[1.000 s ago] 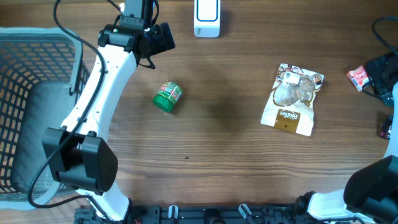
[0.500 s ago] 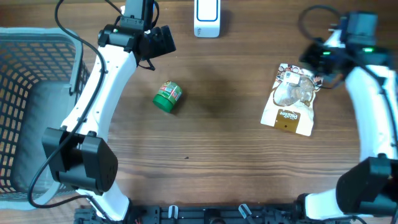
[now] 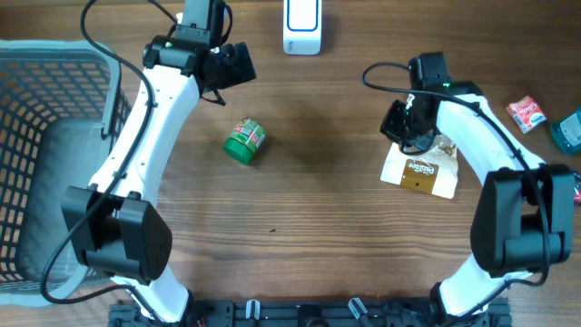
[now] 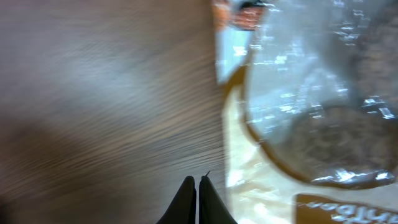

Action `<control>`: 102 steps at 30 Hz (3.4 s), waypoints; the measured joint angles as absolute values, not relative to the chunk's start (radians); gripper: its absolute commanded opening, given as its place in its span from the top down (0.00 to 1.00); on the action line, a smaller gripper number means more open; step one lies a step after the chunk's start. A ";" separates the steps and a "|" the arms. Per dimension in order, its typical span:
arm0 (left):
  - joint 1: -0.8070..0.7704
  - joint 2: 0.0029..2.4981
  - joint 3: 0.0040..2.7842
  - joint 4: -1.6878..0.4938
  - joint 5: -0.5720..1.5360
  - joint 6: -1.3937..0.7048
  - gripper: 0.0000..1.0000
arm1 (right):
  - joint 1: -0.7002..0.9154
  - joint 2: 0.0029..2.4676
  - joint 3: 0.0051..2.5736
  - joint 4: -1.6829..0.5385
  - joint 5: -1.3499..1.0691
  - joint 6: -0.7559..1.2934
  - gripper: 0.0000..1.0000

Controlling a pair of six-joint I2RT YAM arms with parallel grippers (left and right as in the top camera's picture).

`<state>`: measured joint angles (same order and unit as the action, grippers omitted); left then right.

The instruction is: Scan the item barcode

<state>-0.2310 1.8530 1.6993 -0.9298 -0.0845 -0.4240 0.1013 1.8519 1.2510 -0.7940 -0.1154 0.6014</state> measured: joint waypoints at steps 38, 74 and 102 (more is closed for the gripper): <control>-0.231 1.853 1.699 -0.954 -0.084 -0.424 0.00 | 0.018 1.881 1.243 -0.784 0.007 0.460 0.66; -0.231 1.853 1.699 -0.955 -0.085 -0.424 0.00 | -0.284 1.964 1.237 -0.728 0.162 0.444 0.75; -0.231 1.853 1.699 -0.966 -0.085 -0.424 0.00 | -0.361 1.746 1.238 -1.101 0.008 0.545 0.95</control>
